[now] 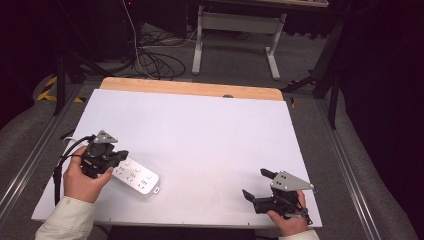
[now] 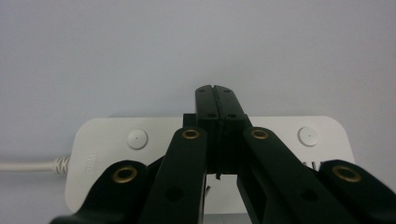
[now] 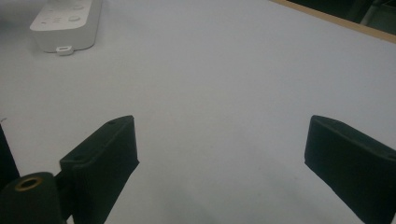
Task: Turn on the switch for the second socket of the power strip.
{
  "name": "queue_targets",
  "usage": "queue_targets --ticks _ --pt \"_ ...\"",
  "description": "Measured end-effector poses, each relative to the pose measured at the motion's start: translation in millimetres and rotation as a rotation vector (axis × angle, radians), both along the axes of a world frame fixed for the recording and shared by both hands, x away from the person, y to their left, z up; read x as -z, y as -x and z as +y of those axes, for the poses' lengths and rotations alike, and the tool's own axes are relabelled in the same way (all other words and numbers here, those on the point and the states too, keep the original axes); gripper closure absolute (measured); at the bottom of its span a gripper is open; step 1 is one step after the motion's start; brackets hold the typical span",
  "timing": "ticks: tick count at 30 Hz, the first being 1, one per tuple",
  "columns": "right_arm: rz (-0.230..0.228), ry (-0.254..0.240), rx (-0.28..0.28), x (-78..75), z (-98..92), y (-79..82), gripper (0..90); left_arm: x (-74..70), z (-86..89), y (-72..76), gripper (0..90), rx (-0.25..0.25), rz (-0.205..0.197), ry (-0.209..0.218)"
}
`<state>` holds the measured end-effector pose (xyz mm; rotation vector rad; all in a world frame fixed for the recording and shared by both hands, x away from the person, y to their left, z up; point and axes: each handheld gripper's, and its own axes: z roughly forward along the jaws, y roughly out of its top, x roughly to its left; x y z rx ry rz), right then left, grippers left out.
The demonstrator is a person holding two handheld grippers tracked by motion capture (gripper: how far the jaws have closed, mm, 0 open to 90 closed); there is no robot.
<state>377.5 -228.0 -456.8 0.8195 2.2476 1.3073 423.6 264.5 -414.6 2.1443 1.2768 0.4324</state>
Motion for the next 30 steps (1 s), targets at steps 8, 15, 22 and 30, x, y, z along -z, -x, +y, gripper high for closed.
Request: queue_targets --ticks 8,15,22,30 --pt "0.001 0.001 0.002 0.2 -0.5 -0.2 9.8 6.1 -1.6 -6.4 90.0 -0.005 0.039 -0.022" --pt "0.001 0.001 0.005 0.3 -1.0 -0.4 9.8 12.2 -3.5 -11.8 90.0 -0.006 0.070 -0.057" --pt "0.002 0.001 0.005 0.5 -0.8 -0.5 9.8 16.8 -3.5 -15.3 90.0 -0.012 0.089 -0.085" --pt "0.003 0.001 0.005 0.7 -0.8 -0.7 9.8 20.2 -5.5 -17.6 90.0 -0.011 0.104 -0.094"
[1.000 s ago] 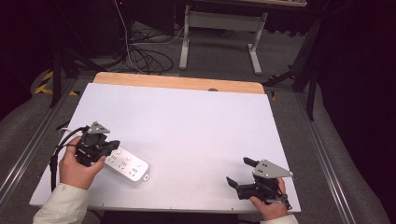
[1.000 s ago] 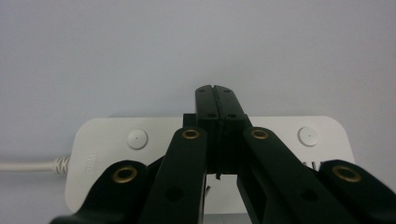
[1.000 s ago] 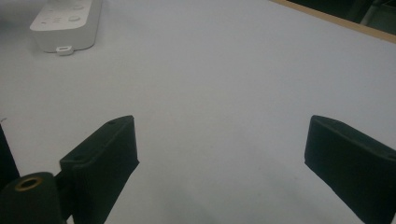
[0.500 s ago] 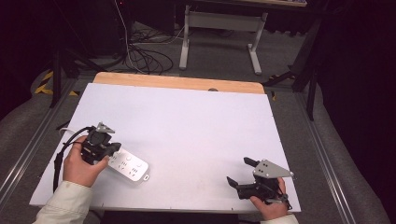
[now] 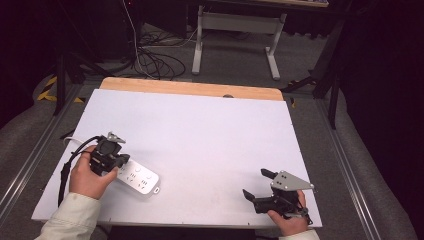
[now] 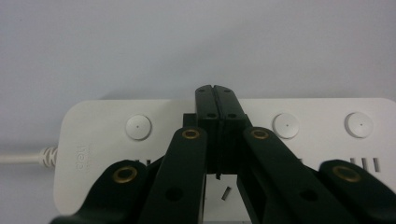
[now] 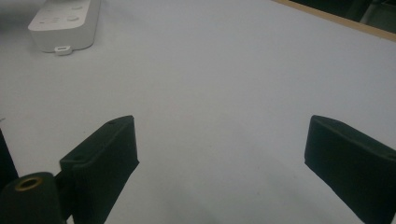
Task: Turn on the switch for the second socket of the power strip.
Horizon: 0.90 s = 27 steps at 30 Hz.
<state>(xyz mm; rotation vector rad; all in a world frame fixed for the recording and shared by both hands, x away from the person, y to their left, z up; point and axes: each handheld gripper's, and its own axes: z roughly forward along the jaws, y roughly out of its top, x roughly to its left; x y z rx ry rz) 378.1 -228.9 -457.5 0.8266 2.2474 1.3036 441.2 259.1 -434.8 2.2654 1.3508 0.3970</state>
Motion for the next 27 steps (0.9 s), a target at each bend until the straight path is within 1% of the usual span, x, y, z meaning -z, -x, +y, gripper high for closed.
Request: queue_targets --ticks 8,17,21,22,25,27 --pt "0.000 0.001 0.000 0.0 0.1 0.0 9.8 2.3 -0.7 -1.2 90.0 0.005 0.014 -0.008" --pt "-0.001 0.002 0.000 0.0 0.1 0.0 9.8 3.3 -0.2 -1.0 90.0 0.004 0.005 -0.008" --pt "-0.003 -0.001 0.004 -0.5 -0.6 0.5 9.8 4.2 0.0 -0.1 90.0 -0.004 -0.002 -0.002" --pt "-0.003 -0.001 0.004 -0.5 -0.7 0.5 9.8 4.3 -0.1 0.5 90.0 -0.010 0.003 0.005" --pt "-0.003 0.001 0.002 -0.5 -0.4 0.6 9.8 5.0 1.5 -0.1 90.0 -0.006 0.001 0.014" --pt "-0.003 0.000 0.001 -0.5 -0.2 0.7 9.8 5.6 2.3 0.1 90.0 -0.011 0.000 0.021"
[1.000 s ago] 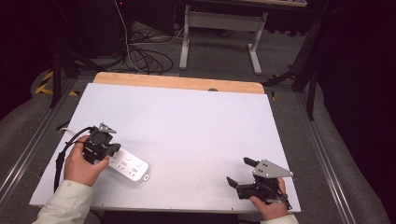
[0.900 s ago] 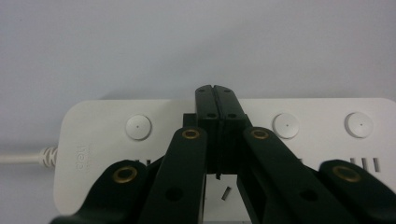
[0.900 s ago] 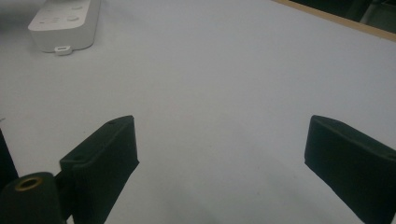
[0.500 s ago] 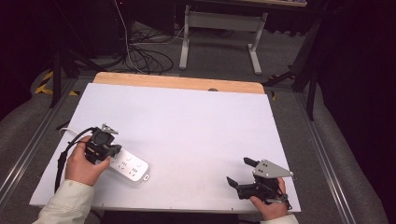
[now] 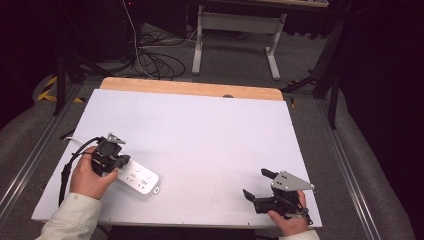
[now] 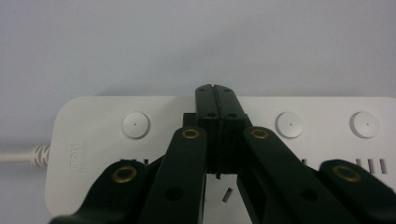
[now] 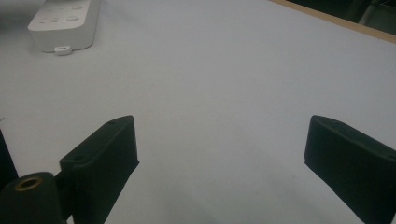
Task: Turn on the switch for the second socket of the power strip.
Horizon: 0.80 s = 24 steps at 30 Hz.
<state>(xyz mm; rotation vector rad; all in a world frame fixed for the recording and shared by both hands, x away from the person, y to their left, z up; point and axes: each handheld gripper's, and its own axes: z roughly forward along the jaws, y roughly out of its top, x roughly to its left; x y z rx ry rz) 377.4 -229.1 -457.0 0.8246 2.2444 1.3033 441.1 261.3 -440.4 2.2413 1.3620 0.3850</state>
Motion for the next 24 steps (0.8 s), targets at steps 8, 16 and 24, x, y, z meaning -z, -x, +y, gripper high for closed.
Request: queue_targets --ticks 8,16,24 --pt "0.000 -0.001 0.004 -0.4 -0.8 0.4 9.8 2.2 -2.6 1.9 90.0 -0.020 -0.015 -0.005" --pt "-0.002 -0.002 0.004 -0.7 -1.0 0.6 9.8 2.9 -3.8 1.2 90.0 -0.025 -0.016 -0.009" --pt "-0.003 -0.003 0.003 -0.8 -1.0 1.0 9.8 3.8 -2.5 1.9 90.0 -0.034 -0.015 0.003"
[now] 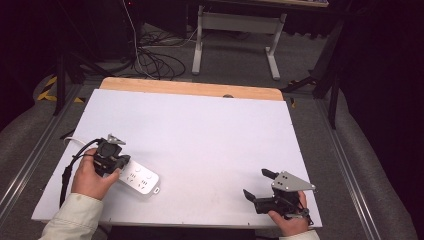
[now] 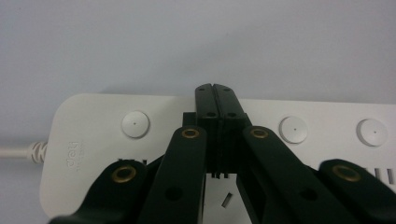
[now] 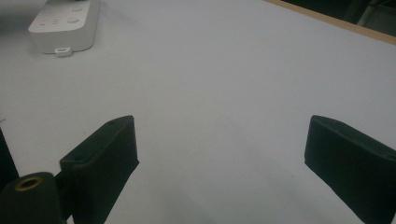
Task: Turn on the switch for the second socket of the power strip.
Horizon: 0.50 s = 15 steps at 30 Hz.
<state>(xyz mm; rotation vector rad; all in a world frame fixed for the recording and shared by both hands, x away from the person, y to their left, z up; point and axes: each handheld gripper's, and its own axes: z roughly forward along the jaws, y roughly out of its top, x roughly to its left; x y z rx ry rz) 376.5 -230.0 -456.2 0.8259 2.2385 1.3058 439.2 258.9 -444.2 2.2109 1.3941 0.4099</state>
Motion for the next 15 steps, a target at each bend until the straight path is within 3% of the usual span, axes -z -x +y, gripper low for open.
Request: queue_targets --ticks 8,15 --pt "0.001 -0.002 0.000 -0.1 -0.1 0.0 9.8 1.1 -3.9 2.3 90.0 -0.005 -0.015 -0.025" --pt "0.003 -0.003 -0.001 0.1 0.2 -0.2 9.8 1.8 -1.1 2.2 90.0 0.003 -0.019 -0.015"
